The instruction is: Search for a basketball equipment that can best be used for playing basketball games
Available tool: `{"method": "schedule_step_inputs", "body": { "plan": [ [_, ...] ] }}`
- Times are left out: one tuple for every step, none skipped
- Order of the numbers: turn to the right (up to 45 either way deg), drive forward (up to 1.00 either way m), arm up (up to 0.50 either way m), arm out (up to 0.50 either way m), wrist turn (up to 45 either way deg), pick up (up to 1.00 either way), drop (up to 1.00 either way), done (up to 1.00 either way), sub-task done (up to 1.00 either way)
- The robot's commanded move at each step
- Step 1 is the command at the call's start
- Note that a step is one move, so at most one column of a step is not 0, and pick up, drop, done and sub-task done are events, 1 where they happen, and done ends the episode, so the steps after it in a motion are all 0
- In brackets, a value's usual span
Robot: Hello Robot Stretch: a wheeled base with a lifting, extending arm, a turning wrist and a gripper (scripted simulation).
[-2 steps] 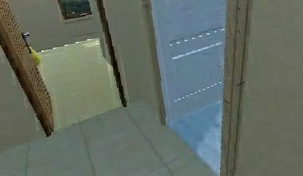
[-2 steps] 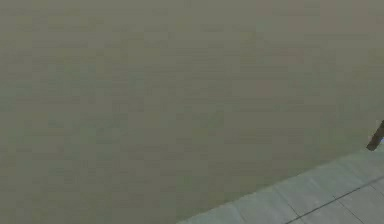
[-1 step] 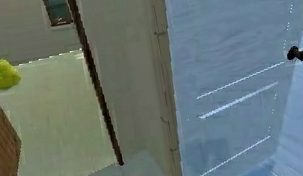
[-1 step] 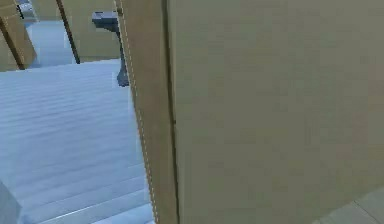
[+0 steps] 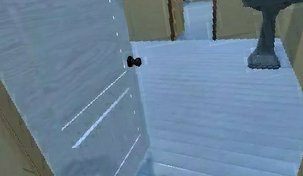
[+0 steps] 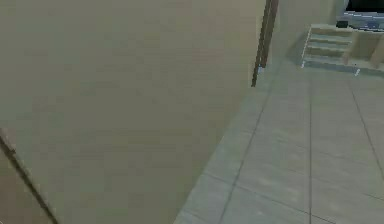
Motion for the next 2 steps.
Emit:
{"method": "schedule_step_inputs", "body": {
  "plan": [
    [0.0, 0.65, 0.0, 0.0, 0.0, 0.0, 0.0, 0.0, 0.0],
    [24.0, 0.0, 0.0, 0.0, 0.0, 0.0, 0.0, 0.0, 0.0]
  ]
}}
